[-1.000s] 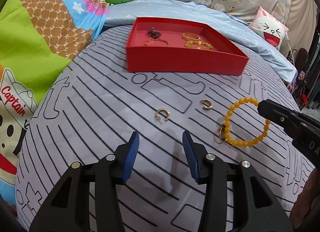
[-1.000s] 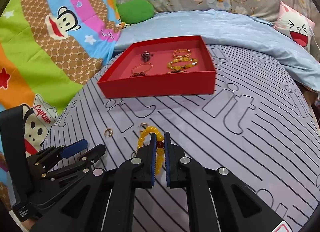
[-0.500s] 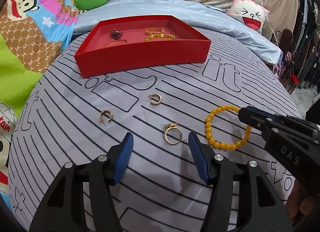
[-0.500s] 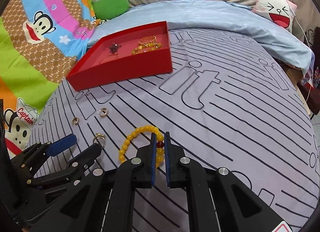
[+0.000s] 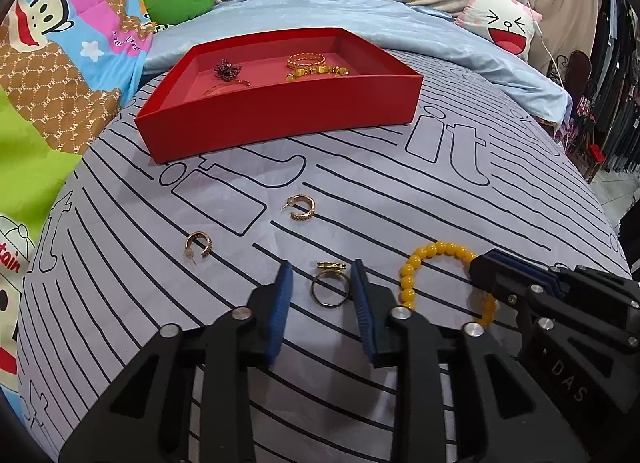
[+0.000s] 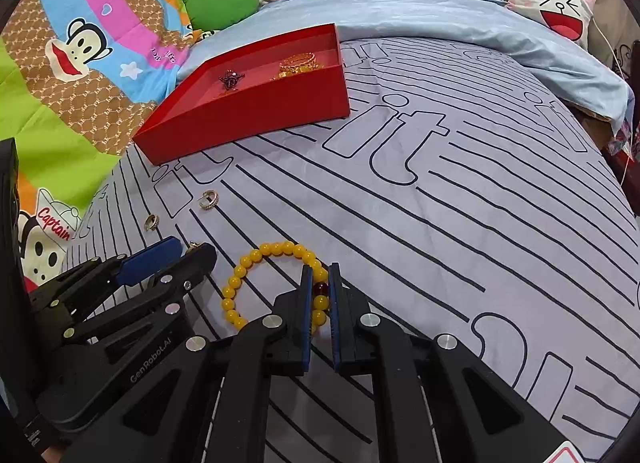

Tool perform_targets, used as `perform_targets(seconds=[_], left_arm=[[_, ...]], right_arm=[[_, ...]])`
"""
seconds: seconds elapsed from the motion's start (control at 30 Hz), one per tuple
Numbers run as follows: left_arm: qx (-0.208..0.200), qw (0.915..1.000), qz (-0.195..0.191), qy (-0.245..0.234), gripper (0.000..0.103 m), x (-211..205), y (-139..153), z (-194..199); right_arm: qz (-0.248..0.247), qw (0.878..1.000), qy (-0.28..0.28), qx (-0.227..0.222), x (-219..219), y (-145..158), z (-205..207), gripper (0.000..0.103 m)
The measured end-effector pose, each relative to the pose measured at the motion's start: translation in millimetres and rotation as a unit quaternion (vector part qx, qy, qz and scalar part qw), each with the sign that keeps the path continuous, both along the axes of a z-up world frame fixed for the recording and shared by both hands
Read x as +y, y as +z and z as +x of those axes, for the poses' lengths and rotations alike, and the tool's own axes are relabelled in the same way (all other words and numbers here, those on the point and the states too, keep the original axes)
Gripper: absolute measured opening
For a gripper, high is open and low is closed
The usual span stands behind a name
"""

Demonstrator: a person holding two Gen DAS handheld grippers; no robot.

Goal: Organize jewelry
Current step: 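Close left gripper on the gold ring while right gripper holds the yellow bracelet, then carry the gold ring and yellow bracelet into the red tray and open both grippers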

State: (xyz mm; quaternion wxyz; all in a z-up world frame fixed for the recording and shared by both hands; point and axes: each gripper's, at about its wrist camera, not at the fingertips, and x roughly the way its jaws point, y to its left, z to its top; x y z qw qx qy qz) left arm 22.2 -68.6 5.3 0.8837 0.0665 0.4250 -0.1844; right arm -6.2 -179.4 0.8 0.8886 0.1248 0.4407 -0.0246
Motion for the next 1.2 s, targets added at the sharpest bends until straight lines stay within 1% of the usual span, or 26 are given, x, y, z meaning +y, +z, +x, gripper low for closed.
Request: perform_targets(seconds=[0.03, 0.33, 0.53, 0.77, 0.97, 1.2], left_arm=[[0.001, 1.0, -0.001, 0.0, 0.019, 1, 0, 0], [0.011, 0.9999, -0.006, 0.004, 0.019, 3, 3, 1], [0.009, 0.9998, -0.011, 0.01, 0.019, 8, 10, 2], [0.002, 0.9997, -0.021, 0.014, 0.019, 18, 26, 6], [-0.012, 0.9995, -0.026, 0.015, 0.019, 29, 41, 16], [-0.026, 0.9991, -0.029, 0.016, 0.019, 37, 60, 43]], right_arm=[[0.001, 1.0, 0.0, 0.0, 0, 0, -1, 0.007], [0.012, 1.0, -0.003, -0.006, -4, 3, -5, 0.007], [0.012, 1.0, 0.001, -0.017, -5, 14, -7, 0.007], [0.005, 0.999, 0.011, -0.034, -3, 31, -2, 0.007], [-0.005, 0.998, 0.02, -0.052, 0, 50, 10, 0.007], [-0.022, 0.996, 0.038, -0.077, 4, 76, 43, 0.007]])
